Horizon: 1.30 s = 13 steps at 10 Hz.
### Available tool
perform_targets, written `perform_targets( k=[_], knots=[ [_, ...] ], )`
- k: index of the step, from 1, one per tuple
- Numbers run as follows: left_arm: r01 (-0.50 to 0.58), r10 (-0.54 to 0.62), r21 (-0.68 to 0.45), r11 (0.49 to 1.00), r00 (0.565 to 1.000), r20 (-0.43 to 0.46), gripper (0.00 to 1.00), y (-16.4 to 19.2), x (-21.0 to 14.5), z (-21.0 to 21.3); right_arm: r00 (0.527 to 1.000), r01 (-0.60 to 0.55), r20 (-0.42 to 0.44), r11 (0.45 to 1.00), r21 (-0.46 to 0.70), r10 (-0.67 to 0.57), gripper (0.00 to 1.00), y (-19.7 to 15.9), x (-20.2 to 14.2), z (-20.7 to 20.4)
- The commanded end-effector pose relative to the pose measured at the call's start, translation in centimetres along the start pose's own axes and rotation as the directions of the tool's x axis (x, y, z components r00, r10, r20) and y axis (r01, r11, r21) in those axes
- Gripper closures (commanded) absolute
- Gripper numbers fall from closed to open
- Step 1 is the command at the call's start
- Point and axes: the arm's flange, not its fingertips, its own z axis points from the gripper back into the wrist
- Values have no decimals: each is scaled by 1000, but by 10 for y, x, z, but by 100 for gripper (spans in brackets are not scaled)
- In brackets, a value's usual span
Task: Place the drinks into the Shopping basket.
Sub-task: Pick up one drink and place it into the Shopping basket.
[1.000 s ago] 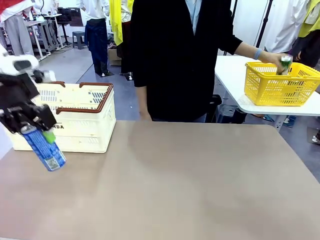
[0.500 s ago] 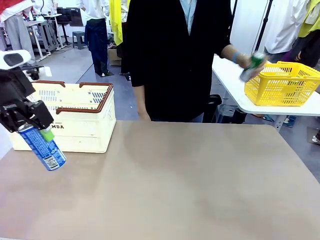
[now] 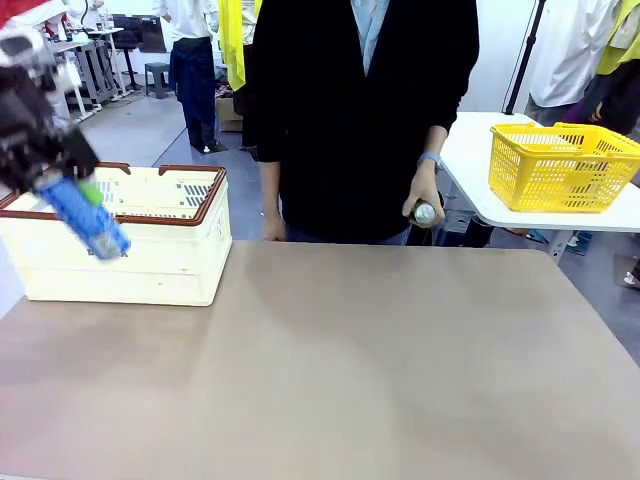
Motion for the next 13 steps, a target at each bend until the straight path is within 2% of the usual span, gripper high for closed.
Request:
perform_targets(
  k=[1, 2, 3, 4, 7, 8, 10, 13],
  knots=[
    [-57, 58, -19, 998, 998, 20, 100, 5, 74, 30, 1000, 0, 11, 1000, 13, 0, 0, 6, 3, -1],
    [-126, 125, 0, 992, 986, 110, 100, 10, 100, 33, 1000, 0, 11, 1000, 13, 0, 0, 6, 3, -1],
    [-162, 156, 26, 986, 977, 147, 100, 20, 129, 27, 1000, 0, 11, 1000, 13, 0, 0, 6, 3, -1],
    [-234, 215, 101, 967, 962, 168, 100, 30, 154, 10, 1000, 0, 11, 1000, 13, 0, 0, 6, 3, -1],
    [-279, 275, 153, 948, 960, 43, 100, 59, 179, -53, 1000, 0, 11, 1000, 13, 0, 0, 6, 3, -1],
    [-289, 289, 163, 943, 957, 25, 100, 67, 184, -81, 1000, 0, 11, 1000, 13, 0, 0, 6, 3, -1],
    [-330, 327, 233, 915, 943, 52, 100, 74, 192, -133, 1000, 0, 11, 1000, 13, 0, 0, 6, 3, -1],
    [-334, 350, 280, 900, 937, -7, 100, 86, 190, -188, 1000, 0, 11, 1000, 13, 0, 0, 6, 3, -1]
  ],
)
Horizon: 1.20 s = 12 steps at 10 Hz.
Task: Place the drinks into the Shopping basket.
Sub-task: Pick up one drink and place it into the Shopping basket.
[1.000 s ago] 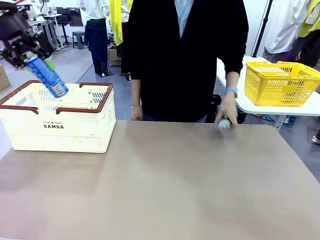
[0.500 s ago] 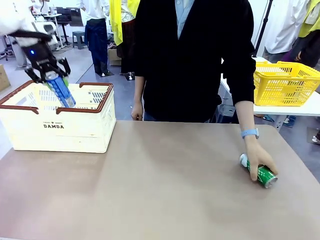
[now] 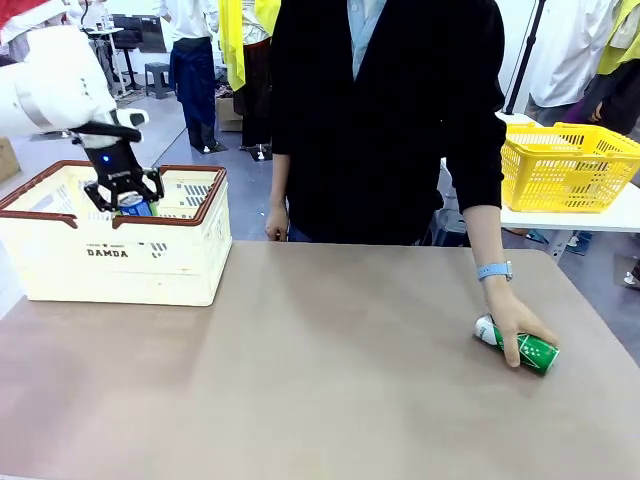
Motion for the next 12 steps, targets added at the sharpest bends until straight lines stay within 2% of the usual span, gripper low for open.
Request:
perform_targets(
  k=[1, 3, 5, 6, 7, 8, 10, 12],
  knots=[
    [-29, 29, 67, 997, 1000, 0, 100, -3, -3, -17, 1000, 0, 11, 1000, 13, 0, 0, 5, 4, -1],
    [-31, 31, 106, 994, 1000, -1, 100, -9, -3, -44, 1000, 0, 11, 1000, 13, 0, 0, 5, 4, -1],
    [-24, 26, 96, 995, 1000, -13, 100, -9, -2, -49, 1000, 0, 11, 1000, 13, 0, 0, 5, 4, -1],
    [-27, 28, 84, 996, 999, -15, 66, -8, -3, -47, 1000, 0, 11, 1000, 13, 0, 0, 5, 4, -1],
    [-25, 27, 80, 996, 1000, -15, 10, -8, -5, -45, 1000, 0, 11, 1000, 13, 0, 0, 5, 4, -1],
    [-25, 26, 80, 996, 1000, -7, 0, -8, -8, -39, 1000, 0, 11, 1000, 13, 0, 0, 5, 4, -1],
    [-23, 19, 72, 997, 998, 55, 0, -7, -21, -7, 1000, 0, 11, 1000, 13, 0, 0, 5, 4, -1],
    [-23, 24, -6, 1000, 982, 188, 0, 3, -50, 67, 1000, 0, 11, 1000, 13, 0, 0, 5, 4, -1]
  ],
)
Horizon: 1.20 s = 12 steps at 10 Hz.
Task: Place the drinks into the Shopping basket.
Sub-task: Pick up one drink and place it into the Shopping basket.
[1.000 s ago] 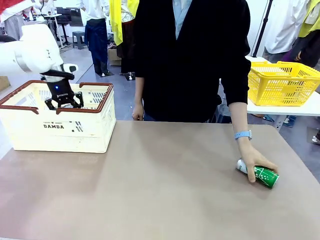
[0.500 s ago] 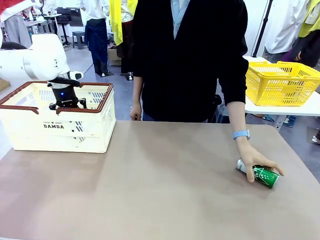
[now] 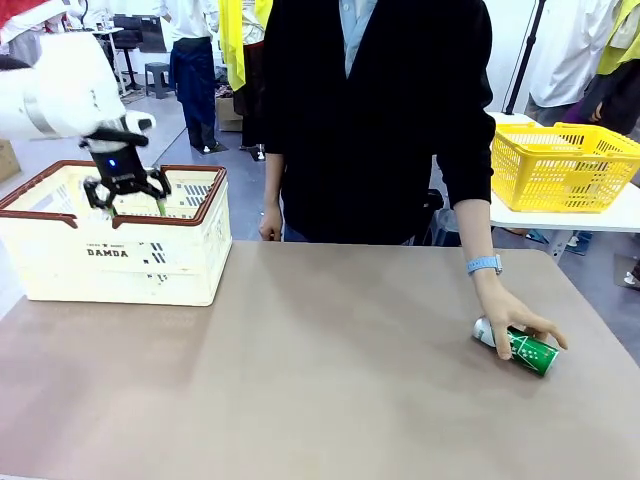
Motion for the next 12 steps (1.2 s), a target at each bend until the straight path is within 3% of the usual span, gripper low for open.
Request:
perform_targets(
  k=[1, 3, 4, 5, 6, 8, 9, 10, 12],
  knots=[
    [-39, 48, -113, 993, 996, 77, 0, 27, -48, 81, 1000, -1, 11, 1000, 13, 1, 0, 6, 4, -1],
    [-15, 13, -286, 958, 1000, -11, 0, 65, -110, 140, 1000, -1, 11, 1000, 13, 1, 0, 6, 4, -1],
    [35, -66, -390, 920, 996, -66, 0, 88, -147, 149, 1000, -1, 11, 1000, 13, 1, 0, 6, 4, -1],
    [88, -170, -510, 855, 978, -117, 0, 116, -185, 142, 1000, -1, 11, 1000, 13, 1, 0, 6, 4, -1],
    [66, -202, -590, 804, 965, -167, 0, 140, -210, 122, 1000, -1, 11, 1000, 13, 1, 0, 6, 4, -1],
    [18, -213, -760, 650, 964, -159, 0, 178, -238, 69, 1000, -1, 11, 1000, 13, 1, 0, 6, 4, -1],
    [60, -258, -839, 541, 961, -97, 0, 191, -243, 42, 1000, -1, 11, 1000, 13, 1, 0, 6, 4, -1],
    [76, -235, -713, 697, 964, -127, 0, 161, -245, 93, 1000, -1, 11, 1000, 13, 1, 0, 6, 4, -1],
    [76, -235, -713, 697, 964, -127, 0, 161, -245, 93, 1000, -1, 11, 1000, 13, 1, 0, 6, 4, -1]
  ],
)
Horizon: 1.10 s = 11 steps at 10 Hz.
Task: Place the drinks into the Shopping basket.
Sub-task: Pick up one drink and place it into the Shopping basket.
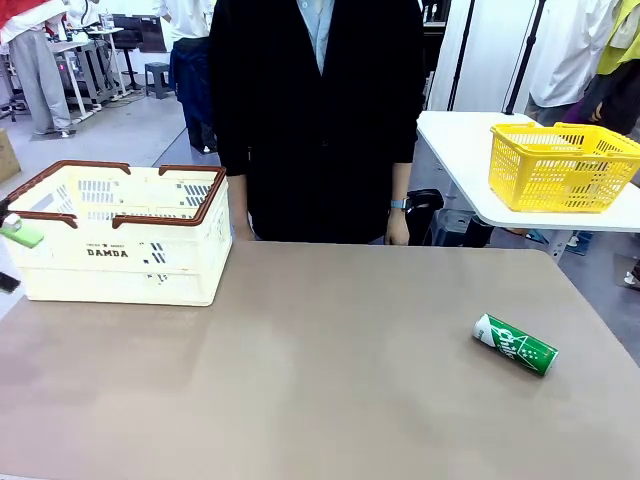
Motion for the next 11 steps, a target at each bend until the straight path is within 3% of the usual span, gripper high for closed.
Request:
perform_targets(
  k=[1, 9, 10, 11],
  knots=[
    [-17, 17, 19, 1000, 1000, -1, 0, -15, 3, 6, 1000, -1, 13, 1000, 14, 1, 0, 6, 3, -1],
    [-17, 17, 19, 1000, 1000, -1, 0, -15, 3, 6, 1000, 0, 0, 1000, 0, 0, 0, 0, 0, 0],
    [-17, 17, 19, 1000, 1000, -1, 0, -15, 3, 6, 984, -126, -149, 975, -185, 99, 0, 24, -11, -11],
    [-17, 17, 19, 1000, 1000, -1, 0, -15, 3, 6, 943, -249, -301, 905, -345, 145, 0, 46, -16, -52]
  ],
)
